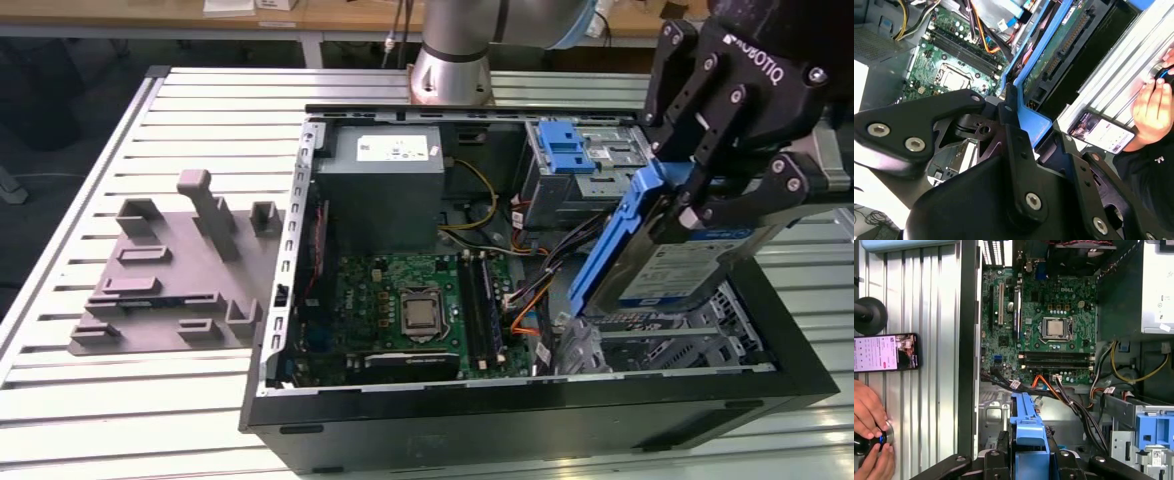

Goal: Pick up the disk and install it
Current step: 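Insert the disk into the insertion slot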

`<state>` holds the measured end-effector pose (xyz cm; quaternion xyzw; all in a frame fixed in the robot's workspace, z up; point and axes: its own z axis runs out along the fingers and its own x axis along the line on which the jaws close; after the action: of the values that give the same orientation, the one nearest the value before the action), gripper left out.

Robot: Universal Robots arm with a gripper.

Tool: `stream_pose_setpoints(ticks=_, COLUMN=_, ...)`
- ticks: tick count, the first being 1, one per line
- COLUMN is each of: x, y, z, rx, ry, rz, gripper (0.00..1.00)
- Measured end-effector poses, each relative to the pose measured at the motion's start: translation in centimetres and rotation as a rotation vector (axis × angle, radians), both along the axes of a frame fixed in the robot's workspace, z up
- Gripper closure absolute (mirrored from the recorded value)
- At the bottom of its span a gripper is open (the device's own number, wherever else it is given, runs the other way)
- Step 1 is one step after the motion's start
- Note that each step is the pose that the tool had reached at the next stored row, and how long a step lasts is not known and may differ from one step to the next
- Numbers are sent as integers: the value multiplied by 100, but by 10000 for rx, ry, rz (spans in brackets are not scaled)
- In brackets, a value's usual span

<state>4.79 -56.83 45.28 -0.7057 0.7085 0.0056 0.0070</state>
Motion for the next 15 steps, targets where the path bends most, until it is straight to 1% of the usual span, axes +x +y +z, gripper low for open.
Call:
stream_pose_setpoints(ticks=6, x=113, y=0, z=-14, rx=-2, ry=-2, rz=0, gripper=64)
stream_pose_setpoints(ticks=15, x=186, y=0, z=-62, rx=-1, ry=-16, rz=-1, gripper=64)
